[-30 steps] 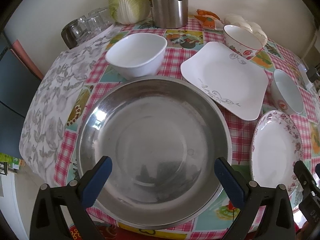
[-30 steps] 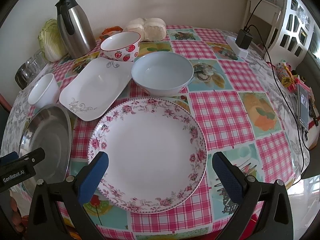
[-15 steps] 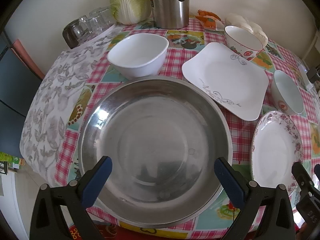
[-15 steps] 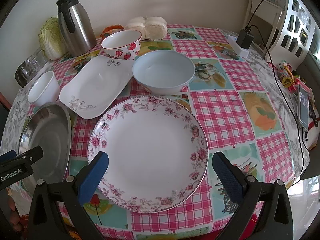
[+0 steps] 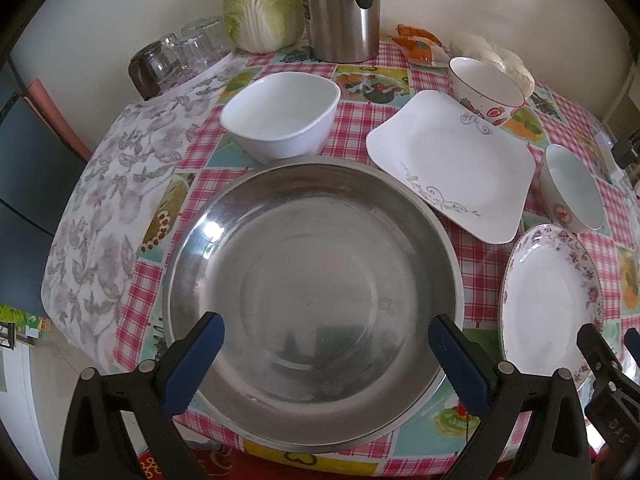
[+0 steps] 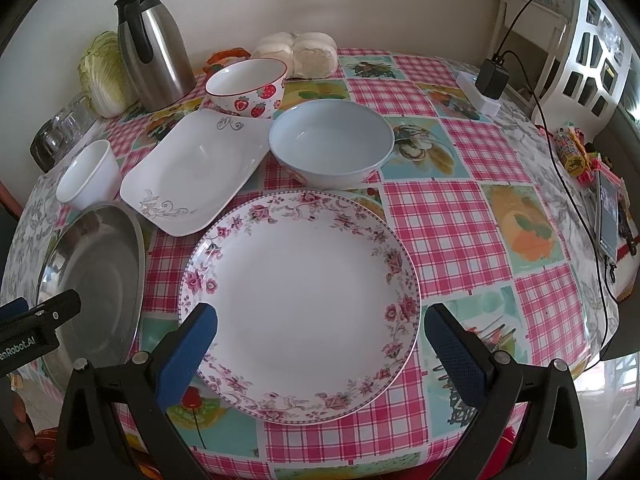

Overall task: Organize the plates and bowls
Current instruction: 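Move both grippers toward the rim of the stainless steel basin, then close both grippers on the steel basin rim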

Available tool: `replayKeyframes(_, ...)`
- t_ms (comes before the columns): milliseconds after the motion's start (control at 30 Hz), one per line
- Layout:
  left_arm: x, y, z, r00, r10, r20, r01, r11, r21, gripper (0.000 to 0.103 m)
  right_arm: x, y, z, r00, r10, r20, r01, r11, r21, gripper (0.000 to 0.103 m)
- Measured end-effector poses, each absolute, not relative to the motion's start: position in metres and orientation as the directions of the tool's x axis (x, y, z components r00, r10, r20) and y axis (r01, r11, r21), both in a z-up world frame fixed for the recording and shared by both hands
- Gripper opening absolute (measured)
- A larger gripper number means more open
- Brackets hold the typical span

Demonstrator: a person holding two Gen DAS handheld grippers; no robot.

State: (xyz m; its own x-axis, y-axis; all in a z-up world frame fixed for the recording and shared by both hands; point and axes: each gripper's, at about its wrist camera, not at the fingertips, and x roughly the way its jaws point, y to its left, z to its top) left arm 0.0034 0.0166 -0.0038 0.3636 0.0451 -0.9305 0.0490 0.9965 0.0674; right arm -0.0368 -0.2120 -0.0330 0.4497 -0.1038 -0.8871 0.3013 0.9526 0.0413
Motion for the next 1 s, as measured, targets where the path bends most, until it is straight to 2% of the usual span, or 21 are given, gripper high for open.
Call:
replayKeyframes(700, 0.007, 0.033, -0.006, 0.358, 0.045, -0.933, 0.017, 0.998, 0.055, 0.103, -0.030, -0.192, -0.034, 0.445, -0.092, -0.890, 0.267, 0.963, 0.034, 0.103)
replayKeyframes(1000, 0.015, 0.072, -0.014, 0.335, 0.018, -0.942, -0.079, 0.997, -0.010, 0.103, -0.013, -0.163, -0.036, 0.500, 0.014, -0.866, 0.179, 0.977, 0.119, 0.103)
